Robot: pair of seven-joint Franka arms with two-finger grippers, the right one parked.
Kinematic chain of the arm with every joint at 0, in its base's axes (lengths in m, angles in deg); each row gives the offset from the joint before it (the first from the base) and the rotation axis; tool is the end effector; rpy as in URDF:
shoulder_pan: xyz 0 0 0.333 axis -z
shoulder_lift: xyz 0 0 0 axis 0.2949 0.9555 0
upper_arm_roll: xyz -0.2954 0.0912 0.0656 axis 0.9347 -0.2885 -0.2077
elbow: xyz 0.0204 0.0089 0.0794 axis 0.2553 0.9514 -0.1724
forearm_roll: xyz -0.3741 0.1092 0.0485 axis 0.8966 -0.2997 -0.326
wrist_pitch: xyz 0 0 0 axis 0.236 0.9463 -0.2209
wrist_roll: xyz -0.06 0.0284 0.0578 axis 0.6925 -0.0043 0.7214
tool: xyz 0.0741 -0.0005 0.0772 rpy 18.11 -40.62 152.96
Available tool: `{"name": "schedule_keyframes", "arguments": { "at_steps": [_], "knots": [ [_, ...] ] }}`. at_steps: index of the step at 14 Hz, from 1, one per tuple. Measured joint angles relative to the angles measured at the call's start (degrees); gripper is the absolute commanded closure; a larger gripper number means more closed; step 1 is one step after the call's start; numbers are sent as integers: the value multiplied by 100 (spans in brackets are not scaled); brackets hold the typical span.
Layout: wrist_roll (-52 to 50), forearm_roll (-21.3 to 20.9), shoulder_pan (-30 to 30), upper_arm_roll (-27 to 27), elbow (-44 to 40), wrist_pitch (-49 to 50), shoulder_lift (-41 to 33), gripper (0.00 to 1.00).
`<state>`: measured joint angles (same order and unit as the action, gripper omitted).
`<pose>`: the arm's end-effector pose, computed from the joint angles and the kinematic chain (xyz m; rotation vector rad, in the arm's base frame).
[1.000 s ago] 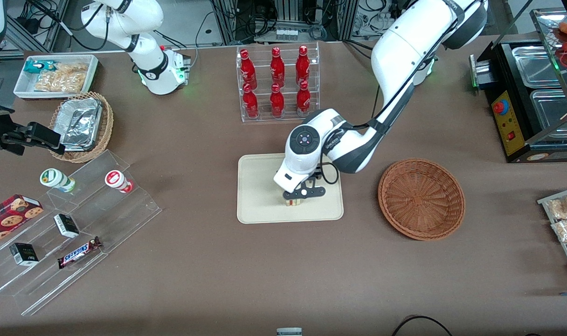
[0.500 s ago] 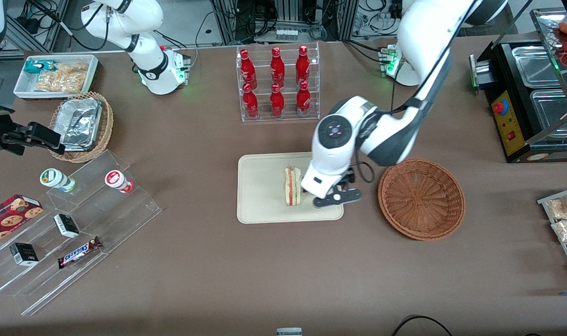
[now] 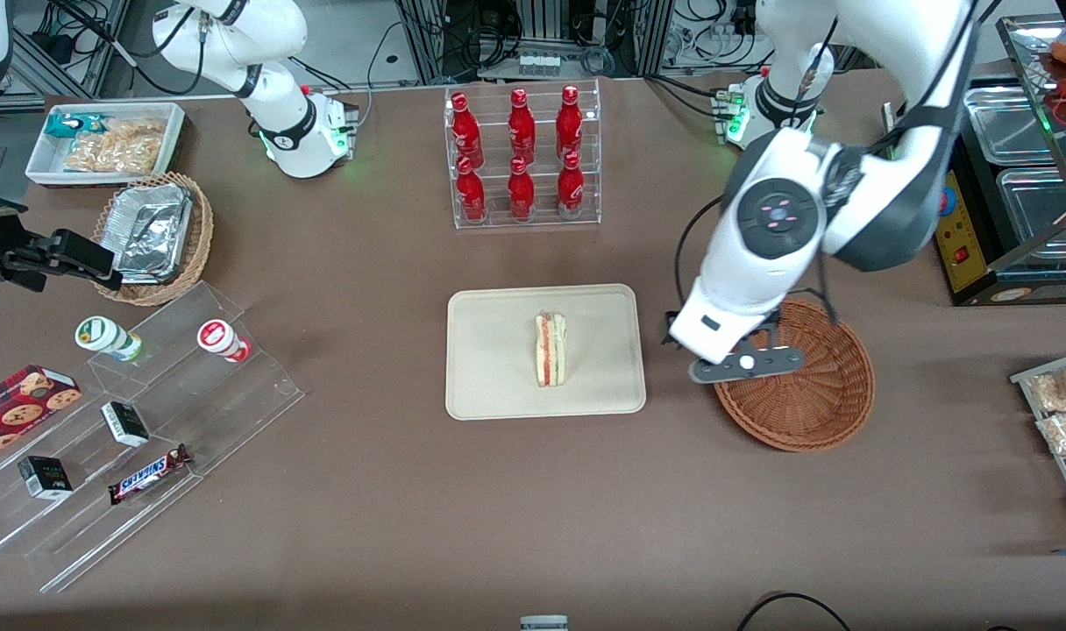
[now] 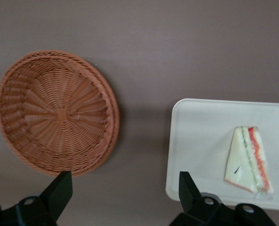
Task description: Place sandwich from basket to tray
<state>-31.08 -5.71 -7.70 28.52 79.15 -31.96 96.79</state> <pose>0.5896 -0.2669 0.4789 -3.0559 -0.0931 0.0774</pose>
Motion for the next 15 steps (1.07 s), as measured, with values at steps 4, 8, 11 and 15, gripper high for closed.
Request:
{"name": "schedule_keyframes", "arguments": {
  "at_steps": [4,8,11,15],
  "knots": [
    [728,68,-418,-24,-190,801,-528,0],
    [1114,93,-508,-218,-191,1466,-1008,0],
    [1178,290,-532,-286,-176,1837,-1275,0],
    [1178,332,-555,-297,-170,1854,-1324,0]
  ]
}}
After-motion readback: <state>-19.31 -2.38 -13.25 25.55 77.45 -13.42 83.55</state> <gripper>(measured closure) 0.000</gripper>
